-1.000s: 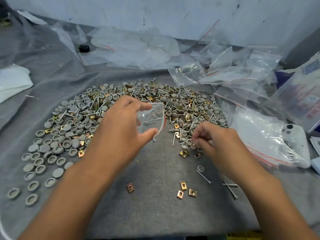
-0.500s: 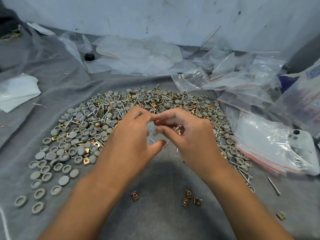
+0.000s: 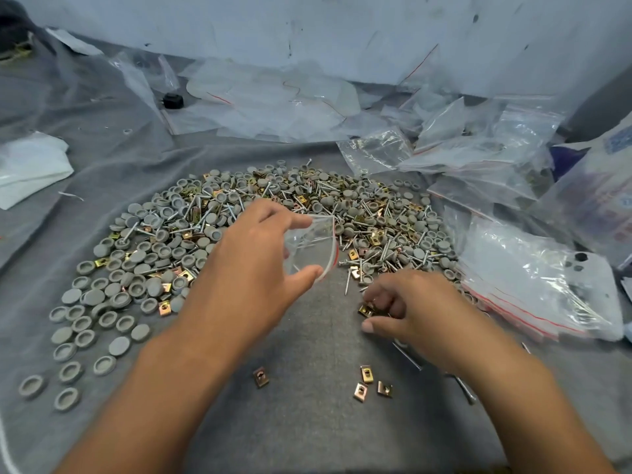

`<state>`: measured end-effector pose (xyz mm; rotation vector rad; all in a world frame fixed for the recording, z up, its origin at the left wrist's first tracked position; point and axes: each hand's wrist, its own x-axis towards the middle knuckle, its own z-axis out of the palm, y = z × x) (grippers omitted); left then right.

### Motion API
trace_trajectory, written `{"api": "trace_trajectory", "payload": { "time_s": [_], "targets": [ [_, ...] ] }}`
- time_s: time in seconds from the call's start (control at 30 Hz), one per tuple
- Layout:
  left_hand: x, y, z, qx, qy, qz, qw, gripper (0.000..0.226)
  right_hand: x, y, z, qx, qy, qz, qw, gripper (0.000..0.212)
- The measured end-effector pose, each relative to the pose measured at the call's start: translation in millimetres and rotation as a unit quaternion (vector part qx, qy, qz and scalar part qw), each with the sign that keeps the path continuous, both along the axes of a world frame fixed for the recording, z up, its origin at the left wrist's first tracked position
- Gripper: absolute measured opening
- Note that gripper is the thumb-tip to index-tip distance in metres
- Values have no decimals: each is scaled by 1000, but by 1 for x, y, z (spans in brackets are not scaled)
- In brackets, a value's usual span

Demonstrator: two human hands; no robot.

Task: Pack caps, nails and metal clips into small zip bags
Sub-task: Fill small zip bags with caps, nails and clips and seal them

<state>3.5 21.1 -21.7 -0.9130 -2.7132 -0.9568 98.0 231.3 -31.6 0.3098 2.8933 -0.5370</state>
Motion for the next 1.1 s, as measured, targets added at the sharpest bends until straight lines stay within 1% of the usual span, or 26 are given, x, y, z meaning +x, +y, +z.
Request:
{"api": "trace_trajectory", "payload": {
  "time_s": [0.13, 0.2, 0.27, 0.37, 0.43, 0.47, 0.5, 0.57, 0.6, 0.67, 0.7, 0.8, 0.87, 0.93, 0.97, 1.0, 1.03, 1.07, 1.1],
  "targets": [
    [1, 0, -1, -1, -3, -6, 1000, 60, -4, -11, -4, 81, 39, 5, 996, 19],
    [0, 0, -1, 1, -2, -4, 1000, 60, -3, -14, -5, 101, 49, 14, 994, 18],
    [0, 0, -1, -2, -2, -3, 1000, 61, -1, -16, -5, 125, 78, 27, 989, 16],
    [1, 0, -1, -3, -4, -3, 1000, 61, -1, -14, -9, 127, 110, 28, 985, 14],
    [1, 0, -1, -5, -3, -2, 1000, 60, -3, -10, -11, 83, 123, 19, 989, 9],
    [1, -1, -1, -5, -2, -2, 1000, 60, -4, -9, -10, 34, 146, 6, 989, 7],
    [1, -1, 0, -5, -1, -1, 1000, 59, -5, -8, -7, -28, 188, -12, 982, 6],
    [1, 0, 0, -4, 1, 1, 1000, 59, -8, -10, 4, -140, 292, -31, 945, 8],
    [1, 0, 0, -4, 1, 1, 1000, 59, -10, -14, 10, -181, 331, -22, 926, 8],
    [2, 1, -1, -4, -1, 0, 1000, 59, -16, -25, 19, -219, 371, 7, 902, 6],
    [2, 1, -1, -3, -2, 0, 1000, 59, -19, -31, 20, -213, 378, 21, 901, 6],
    [2, 2, -1, 3, -4, -2, 1000, 56, -29, -43, 20, -155, 362, 44, 918, 12],
    [2, 2, 0, 4, -5, -3, 1000, 57, -30, -44, 20, -146, 361, 40, 920, 15],
    [2, 1, 1, 1, -6, -1, 1000, 59, -23, -37, 23, -147, 371, 39, 916, 13],
    [2, 0, 1, 1, -5, 1, 1000, 60, -18, -31, 24, -147, 358, 37, 921, 13],
    [3, 0, 2, 2, -5, 2, 1000, 60, -11, -25, 25, -146, 316, 32, 937, 13],
    [3, 0, 3, 2, -6, 3, 1000, 61, -5, -18, 25, -138, 242, 32, 960, 13],
    [3, 0, 3, 1, -6, 3, 1000, 61, 2, -12, 24, -121, 149, 40, 980, 15],
    [3, -1, 3, 1, -6, 2, 1000, 60, 8, -8, 21, -98, 60, 59, 992, 21]
  ]
}}
